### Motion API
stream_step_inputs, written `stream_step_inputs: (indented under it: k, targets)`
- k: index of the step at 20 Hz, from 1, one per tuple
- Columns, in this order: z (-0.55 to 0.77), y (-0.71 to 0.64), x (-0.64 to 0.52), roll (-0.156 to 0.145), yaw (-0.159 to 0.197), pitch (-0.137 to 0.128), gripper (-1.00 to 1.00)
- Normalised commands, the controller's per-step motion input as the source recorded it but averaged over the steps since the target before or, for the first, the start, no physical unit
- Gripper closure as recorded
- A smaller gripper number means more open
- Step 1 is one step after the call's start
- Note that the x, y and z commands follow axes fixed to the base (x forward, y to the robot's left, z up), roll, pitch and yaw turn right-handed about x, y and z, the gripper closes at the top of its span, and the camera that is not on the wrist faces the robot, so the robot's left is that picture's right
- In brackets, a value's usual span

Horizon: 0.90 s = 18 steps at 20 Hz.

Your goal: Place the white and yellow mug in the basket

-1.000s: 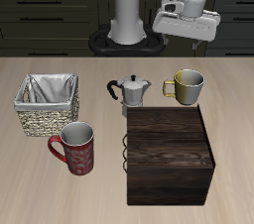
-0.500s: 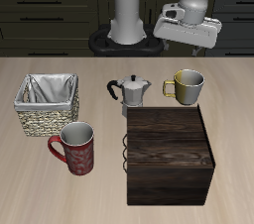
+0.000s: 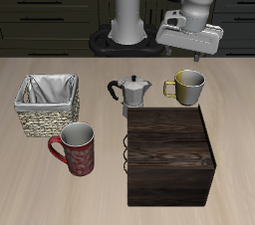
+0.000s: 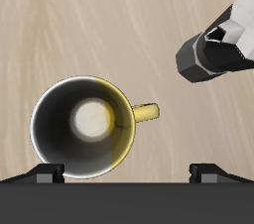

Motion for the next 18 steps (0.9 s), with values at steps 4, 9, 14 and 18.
stream_step_inputs:
  k: [4, 9, 14, 18]
  targets:
    - [-0.13, -0.03, 0.05, 0.009, -0.048, 0.009, -1.0]
    - [-0.16, -0.03, -0.02, 0.014, -0.037, 0.001, -1.0]
    - [-0.2, -0.05, 0.05, 0.001, -0.035, 0.017, -1.0]
    - [-0.29, 0.02, 0.11, -0.01, 0.003, 0.027, -1.0]
